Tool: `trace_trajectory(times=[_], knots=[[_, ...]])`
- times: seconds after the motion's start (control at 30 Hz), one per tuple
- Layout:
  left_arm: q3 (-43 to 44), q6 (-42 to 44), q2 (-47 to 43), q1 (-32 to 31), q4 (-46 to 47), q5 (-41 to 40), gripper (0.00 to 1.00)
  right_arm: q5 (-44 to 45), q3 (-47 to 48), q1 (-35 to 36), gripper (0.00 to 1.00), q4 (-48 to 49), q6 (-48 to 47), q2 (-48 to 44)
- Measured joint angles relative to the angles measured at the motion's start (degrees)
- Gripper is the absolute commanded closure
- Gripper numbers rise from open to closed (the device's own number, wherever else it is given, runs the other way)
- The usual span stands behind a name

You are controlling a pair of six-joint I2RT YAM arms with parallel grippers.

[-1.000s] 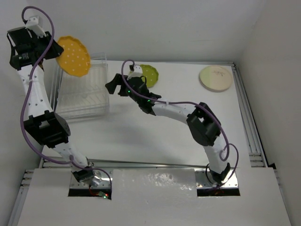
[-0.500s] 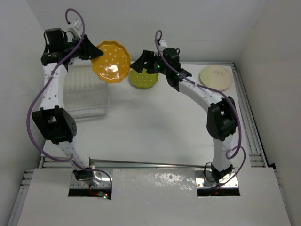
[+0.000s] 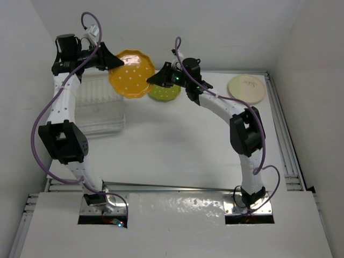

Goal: Unload the plates from the dish rack

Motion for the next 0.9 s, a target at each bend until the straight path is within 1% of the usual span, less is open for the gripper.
trace_trajectory(times=[0.1,0.17,0.27,0.3,0.33,0.37,0.47,0.5,0.53,0.57,0.6,0.77,0.9], knots=[[-0.39,0.00,-0.02,0.20,1.31,1.18,1.00,-1.38,-2.16,-0.63,1.00,3.91,3.08,-0.02],[-0.85,-0.07,-0.02,0.13,1.42,1.05,0.90,-1.60,-3.67,-0.76,1.00,6.34,4.96,-0.04],[-1.66,-0.15,0.00,-0.04,1.20,0.35,0.69,-1.64,-6.86,-1.14,1.00,10.71,8.46,-0.13],[-1.97,-0.35,0.00,-0.04,1.05,-0.15,0.55,-1.64,-7.98,-1.25,1.00,12.00,9.75,-0.15],[-2.10,-0.79,0.00,-0.09,1.22,-1.03,0.50,-1.51,-9.03,-1.33,1.00,12.90,10.60,-0.17],[-2.10,-1.31,0.00,-0.15,1.33,-2.08,0.39,-1.18,-10.25,-1.42,1.00,13.51,11.58,-0.22],[-2.10,-2.43,0.00,-0.22,2.10,-4.57,0.24,-0.15,-13.70,-2.05,1.00,14.21,14.75,-0.22],[-2.10,-2.56,0.00,-0.22,2.21,-5.77,0.16,0.24,-14.75,-2.40,1.00,14.36,15.96,-0.22],[-2.10,-2.78,0.00,-0.20,2.25,-6.75,0.14,0.72,-15.74,-2.75,1.00,14.51,17.18,-0.22],[-2.10,-3.08,0.00,-0.20,2.25,-7.80,0.09,1.22,-16.48,-3.10,1.00,14.91,18.23,-0.22],[-2.10,-3.28,0.00,-0.20,2.27,-8.59,0.00,1.77,-17.14,-3.50,1.00,15.41,19.54,-0.22],[-1.46,-3.30,0.11,-0.20,1.29,-13.51,0.00,5.07,-18.95,-5.35,1.00,18.25,24.35,-0.22],[1.44,-0.46,0.33,0.04,-1.33,-20.28,0.00,10.91,-19.23,-7.17,1.00,16.20,25.70,-0.22]])
